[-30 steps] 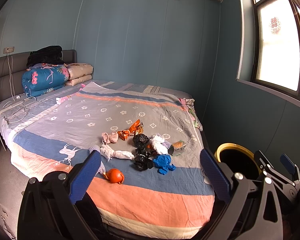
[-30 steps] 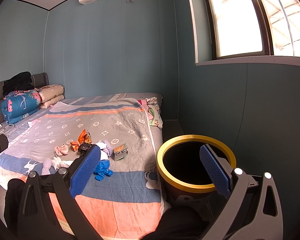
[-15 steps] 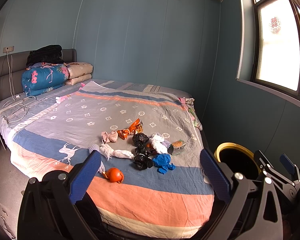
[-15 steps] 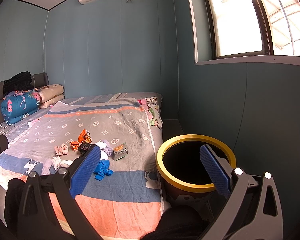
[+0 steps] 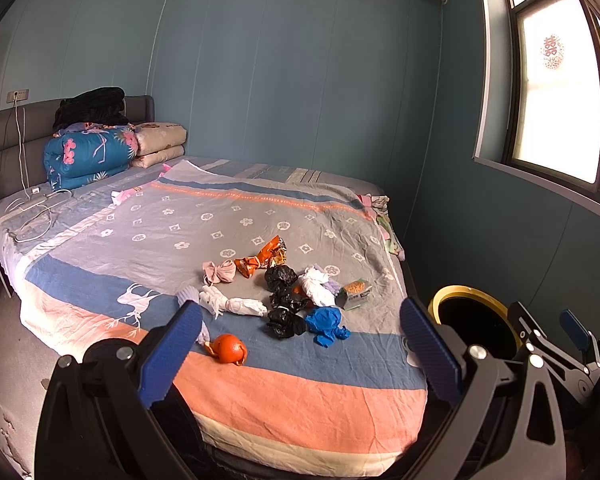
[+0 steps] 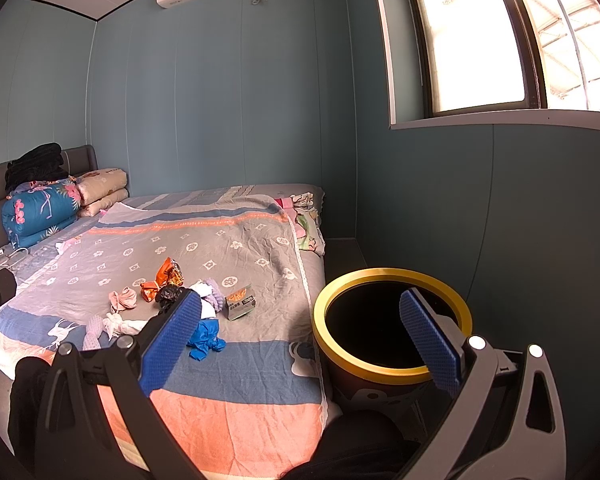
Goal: Collect trash
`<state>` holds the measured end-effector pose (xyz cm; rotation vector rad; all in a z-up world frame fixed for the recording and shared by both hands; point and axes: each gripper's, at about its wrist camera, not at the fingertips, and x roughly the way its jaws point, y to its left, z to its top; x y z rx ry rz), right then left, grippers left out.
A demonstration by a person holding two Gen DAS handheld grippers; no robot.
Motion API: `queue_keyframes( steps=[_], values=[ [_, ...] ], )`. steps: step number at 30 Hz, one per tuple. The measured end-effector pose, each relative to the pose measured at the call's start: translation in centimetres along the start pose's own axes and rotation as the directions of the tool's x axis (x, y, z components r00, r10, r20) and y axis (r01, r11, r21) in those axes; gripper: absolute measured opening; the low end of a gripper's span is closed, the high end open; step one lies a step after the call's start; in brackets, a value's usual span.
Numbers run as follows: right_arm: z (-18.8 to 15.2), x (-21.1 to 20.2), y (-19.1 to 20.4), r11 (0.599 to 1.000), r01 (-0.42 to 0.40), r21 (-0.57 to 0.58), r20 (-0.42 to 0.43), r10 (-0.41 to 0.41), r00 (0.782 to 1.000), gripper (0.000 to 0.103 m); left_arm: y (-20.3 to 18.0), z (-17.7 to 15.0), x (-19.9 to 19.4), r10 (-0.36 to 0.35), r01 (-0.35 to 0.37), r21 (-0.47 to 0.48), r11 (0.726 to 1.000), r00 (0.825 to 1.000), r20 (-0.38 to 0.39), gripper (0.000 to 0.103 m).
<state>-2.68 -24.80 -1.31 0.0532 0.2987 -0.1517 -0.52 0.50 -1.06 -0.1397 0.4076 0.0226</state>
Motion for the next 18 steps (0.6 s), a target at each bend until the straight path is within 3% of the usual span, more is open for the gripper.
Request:
queue_keyframes(
  steps=[11, 18],
  values=[
    [-0.2, 0.3, -0.2, 1.000, -0.001, 0.009, -0.014, 0.002, 1.000, 0.096, 0.2, 0.3, 0.1, 0.021, -0.021, -0.006, 1.000, 1.000, -0.013, 0.096],
    [-0.1, 2.5, -0.2, 1.000, 0.007, 0.002, -0.044, -0.007, 0.999, 0.096, 0.7, 0.9, 1.5, 0.047, -0.047, -0.003, 0.999, 0.998, -0.037, 0.096]
  ],
)
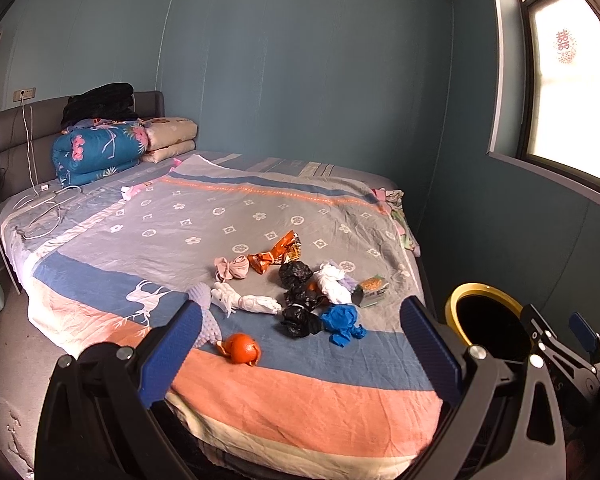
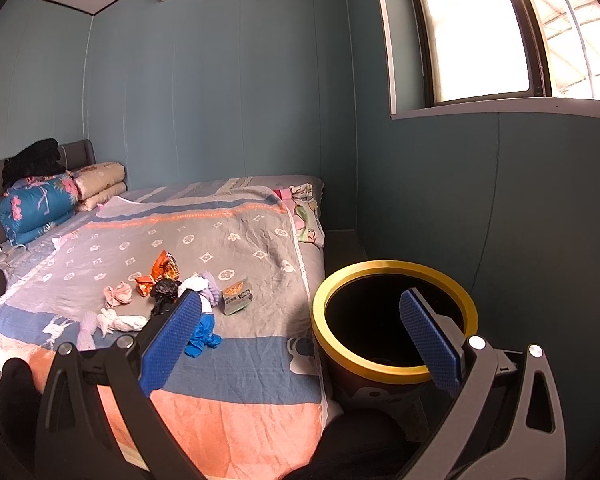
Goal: Collect trash
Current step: 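Grasp the lavender mesh net with left tool while right tool grasps the snack bag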
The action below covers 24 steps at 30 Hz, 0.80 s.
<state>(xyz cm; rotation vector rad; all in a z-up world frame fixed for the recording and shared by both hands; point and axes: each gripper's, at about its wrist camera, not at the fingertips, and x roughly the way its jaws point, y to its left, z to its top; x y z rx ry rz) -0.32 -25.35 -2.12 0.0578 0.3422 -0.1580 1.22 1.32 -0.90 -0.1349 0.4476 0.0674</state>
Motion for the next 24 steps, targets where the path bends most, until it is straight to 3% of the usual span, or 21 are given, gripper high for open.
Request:
queue_keyframes(
  steps=[4, 8, 15, 19, 20, 24],
  values=[
    [0.1, 2.0, 0.4, 1.000, 0.020, -0.023, -0.016, -0.020, 1.000, 0.096, 1.3, 0.6, 1.6, 0.020, -0.020, -0.012, 1.000, 1.000, -0.011, 0.096],
    [-0.1, 4.9, 0.8, 1.000, 0.006, -0.025, -0.067, -0.008, 0.998, 0.096, 3.2, 0.8, 4.7, 0.058, -0.060, -0.025, 0.998, 0.996, -0.070, 0.096],
    [-0.8, 10.8, 2.4, 0.998, -0.043, -0.049, -0.142, 0.035, 0.989, 0.096, 7.1, -0.1, 10.6, 0.158, -0.157, 0.022, 0.987, 0.973, -0.170, 0.096],
    [-0.9, 13.9, 3.3, 0.996, -0.071, -0.060, -0.185, 0.059, 0.981, 0.096, 9.6, -1.2, 14.4, 0.190, -0.194, 0.011, 0.981, 0.946, -0.263, 0.096],
    [-0.9, 14.8, 3.6, 0.995, -0.077, -0.060, -0.194, 0.064, 0.979, 0.096, 10.4, -1.5, 15.6, 0.216, -0.222, 0.012, 0.975, 0.932, -0.292, 0.096],
    [-1.0, 18.3, 4.8, 0.994, -0.083, -0.076, -0.232, 0.064, 0.971, 0.096, 12.2, -2.3, 18.8, 0.292, -0.297, 0.036, 0.954, 0.898, -0.330, 0.096]
  ],
)
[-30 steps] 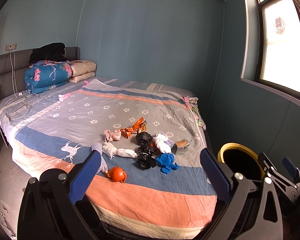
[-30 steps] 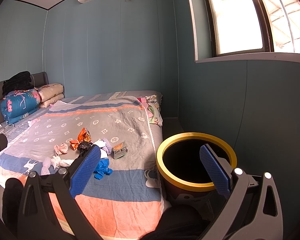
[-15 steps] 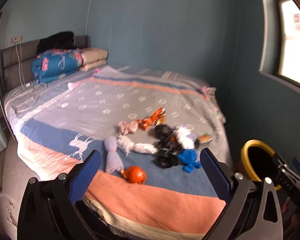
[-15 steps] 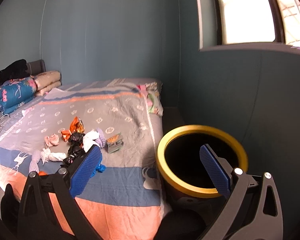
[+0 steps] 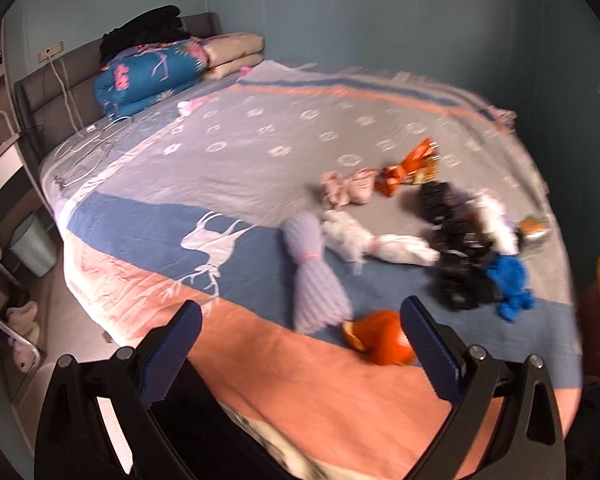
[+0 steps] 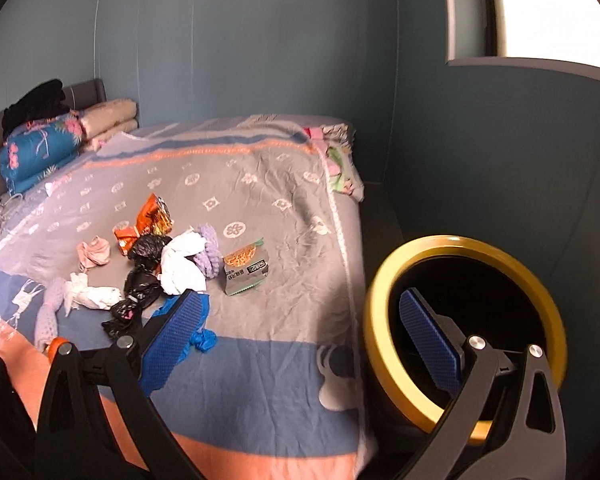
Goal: Collect trash
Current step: 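Grasp the lavender mesh net with left tool while right tool grasps the snack bag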
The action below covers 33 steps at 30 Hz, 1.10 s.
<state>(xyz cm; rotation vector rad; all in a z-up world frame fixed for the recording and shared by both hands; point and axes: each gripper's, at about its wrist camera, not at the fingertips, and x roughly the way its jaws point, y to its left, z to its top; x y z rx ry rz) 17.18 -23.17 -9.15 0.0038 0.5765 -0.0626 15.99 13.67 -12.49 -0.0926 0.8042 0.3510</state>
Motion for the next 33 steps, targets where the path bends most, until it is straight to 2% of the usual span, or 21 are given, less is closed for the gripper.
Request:
queue_keyframes(
  steps=[3, 6, 9, 12, 15, 19, 22, 25, 27, 28, 30, 31, 33],
  values=[
    [0.9, 3.7, 0.5, 0.999, -0.024, 0.023, -0.058, 0.025, 0.998, 0.096, -0.2, 0.6, 2.7, 0.050, -0.049, 0.022, 0.999, 0.998, -0.039, 0.096],
    [1.7, 7.6, 0.9, 0.997, -0.051, 0.057, -0.112, 0.057, 0.992, 0.096, -0.4, 1.4, 5.2, 0.041, -0.040, 0.014, 0.999, 0.995, -0.088, 0.096],
    [2.3, 11.8, 1.4, 0.990, -0.095, 0.103, -0.189, 0.113, 0.975, 0.096, -0.4, 2.0, 7.3, 0.050, -0.049, 0.008, 0.999, 0.992, -0.118, 0.096],
    [2.6, 14.8, 1.8, 0.972, -0.144, 0.186, -0.234, 0.186, 0.954, 0.095, 0.6, 2.2, 8.7, 0.014, -0.022, -0.054, 0.998, 0.990, -0.140, 0.096],
    [2.8, 17.1, 2.4, 0.959, -0.161, 0.235, -0.255, 0.221, 0.941, 0.095, 1.2, 2.1, 9.8, -0.021, 0.005, -0.100, 0.995, 0.988, -0.156, 0.096],
    [2.6, 19.3, 3.2, 0.945, -0.166, 0.281, -0.276, 0.245, 0.929, 0.095, 0.8, 2.0, 11.2, -0.026, 0.013, -0.085, 0.996, 0.988, -0.151, 0.096],
    [2.6, 20.5, 3.3, 0.938, -0.164, 0.304, -0.294, 0.256, 0.921, 0.094, 0.8, 2.0, 12.5, -0.053, 0.036, -0.107, 0.994, 0.984, -0.168, 0.088],
    [2.5, 21.5, 2.9, 0.931, -0.149, 0.333, -0.303, 0.255, 0.918, 0.083, 0.5, 1.7, 13.3, -0.102, 0.080, -0.124, 0.989, 0.978, -0.181, 0.087],
    [2.3, 22.2, 2.6, 0.923, -0.144, 0.357, -0.316, 0.265, 0.911, 0.081, 0.2, 1.4, 13.8, -0.102, 0.083, -0.105, 0.991, 0.977, -0.188, 0.079],
    [2.2, 22.4, 2.5, 0.921, -0.147, 0.362, -0.319, 0.270, 0.908, 0.077, 0.0, 1.3, 14.1, -0.105, 0.087, -0.100, 0.991, 0.975, -0.195, 0.076],
    [2.0, 23.0, 2.5, 0.917, -0.146, 0.371, -0.333, 0.278, 0.901, 0.067, 0.0, 1.1, 15.0, -0.136, 0.112, -0.115, 0.987, 0.965, -0.226, 0.063],
    [1.8, 23.2, 2.4, 0.913, -0.144, 0.381, -0.336, 0.282, 0.899, 0.059, 0.1, 1.0, 15.2, -0.148, 0.120, -0.129, 0.984, 0.961, -0.235, 0.061],
    [1.3, 23.4, 2.3, 0.903, -0.153, 0.402, -0.340, 0.303, 0.890, 0.053, 0.2, 1.1, 15.3, -0.154, 0.126, -0.137, 0.983, 0.963, -0.222, 0.044]
  ],
)
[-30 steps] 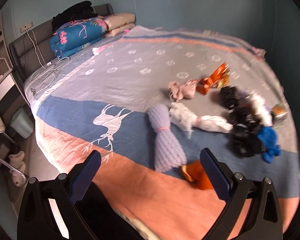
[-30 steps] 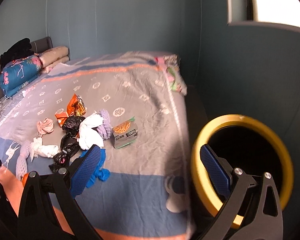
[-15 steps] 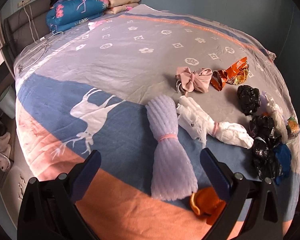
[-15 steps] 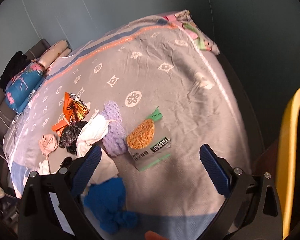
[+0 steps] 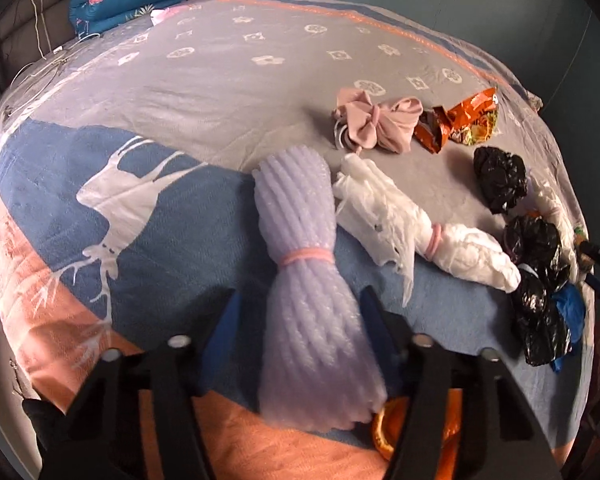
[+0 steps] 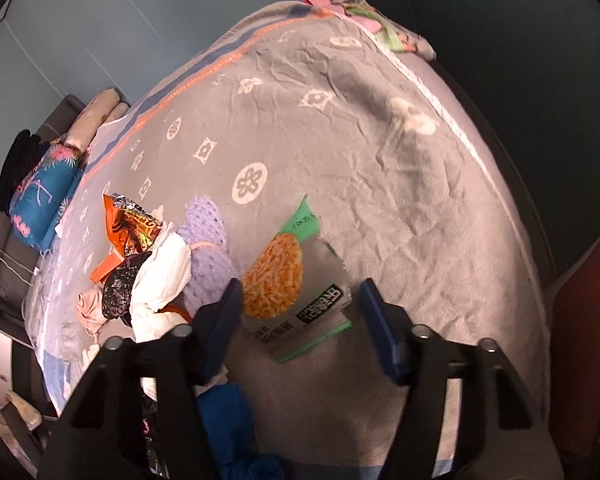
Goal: Collect trash
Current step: 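Grasp the lavender mesh net with left tool while right tool grasps the snack bag, then carry the mesh net and snack bag over the yellow-rimmed bin with both tools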
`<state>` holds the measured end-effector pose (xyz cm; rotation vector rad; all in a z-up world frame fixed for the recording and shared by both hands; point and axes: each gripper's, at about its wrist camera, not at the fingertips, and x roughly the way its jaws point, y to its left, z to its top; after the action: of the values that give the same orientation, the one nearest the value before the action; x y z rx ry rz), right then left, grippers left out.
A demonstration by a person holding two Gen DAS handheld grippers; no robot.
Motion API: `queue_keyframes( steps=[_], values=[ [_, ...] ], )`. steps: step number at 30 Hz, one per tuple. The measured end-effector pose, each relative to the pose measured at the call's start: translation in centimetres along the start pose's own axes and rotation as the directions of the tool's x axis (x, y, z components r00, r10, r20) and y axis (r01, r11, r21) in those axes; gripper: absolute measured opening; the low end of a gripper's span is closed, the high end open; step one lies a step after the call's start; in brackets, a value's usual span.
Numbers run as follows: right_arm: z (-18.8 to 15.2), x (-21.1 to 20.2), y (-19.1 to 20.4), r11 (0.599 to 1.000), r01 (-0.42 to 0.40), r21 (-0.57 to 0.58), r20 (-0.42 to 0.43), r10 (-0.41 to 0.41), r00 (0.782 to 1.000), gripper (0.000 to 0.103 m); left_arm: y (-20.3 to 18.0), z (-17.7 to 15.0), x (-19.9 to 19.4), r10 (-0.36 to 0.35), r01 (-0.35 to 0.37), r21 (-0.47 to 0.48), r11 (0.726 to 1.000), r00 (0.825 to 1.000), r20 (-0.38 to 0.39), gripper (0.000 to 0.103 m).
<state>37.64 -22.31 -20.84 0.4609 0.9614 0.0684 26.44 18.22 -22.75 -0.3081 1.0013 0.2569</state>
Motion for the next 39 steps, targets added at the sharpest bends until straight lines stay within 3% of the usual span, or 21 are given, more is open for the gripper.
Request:
queue_keyframes(
  steps=[3, 8, 10, 13, 20, 28, 39],
  values=[
    [-0.3, 0.4, 0.2, 1.000, 0.001, -0.017, -0.011, -0.001, 1.000, 0.047, -0.1, 0.0, 0.2, -0.027, 0.027, -0.001, 1.000, 1.000, 0.002, 0.033],
    [-0.6, -0.4, 0.7, 0.999, -0.006, -0.038, 0.013, 0.007, 1.000, 0.018, 1.1, -0.3, -0.1, -0.078, 0.080, -0.063, 0.995, 0.997, 0.021, 0.028],
    [-0.7, -0.8, 0.3, 0.999, -0.032, -0.026, 0.022, 0.032, 0.999, 0.016, 1.8, -0.5, -0.4, -0.121, 0.124, -0.099, 0.987, 0.992, 0.029, 0.028],
    [-0.9, -1.8, -0.4, 0.997, -0.075, 0.008, 0.037, 0.075, 0.996, 0.014, 2.2, -0.8, -1.0, -0.150, 0.156, -0.120, 0.981, 0.987, 0.055, 0.027],
    [-1.3, -5.7, 0.3, 0.995, -0.074, -0.063, 0.125, 0.081, 0.989, 0.014, 2.2, -1.6, -3.1, -0.131, 0.146, -0.118, 0.982, 0.984, 0.123, 0.027],
    [-1.6, -7.9, -0.9, 0.988, -0.156, -0.019, 0.113, 0.157, 0.981, 0.013, 1.5, -2.5, -5.5, -0.153, 0.170, -0.100, 0.980, 0.976, 0.157, 0.027],
    [-2.1, -16.6, -0.2, 0.962, -0.261, -0.075, 0.209, 0.271, 0.940, 0.013, -1.0, -3.3, -11.0, -0.209, 0.222, -0.031, 0.975, 0.950, 0.232, 0.027]
  ],
)
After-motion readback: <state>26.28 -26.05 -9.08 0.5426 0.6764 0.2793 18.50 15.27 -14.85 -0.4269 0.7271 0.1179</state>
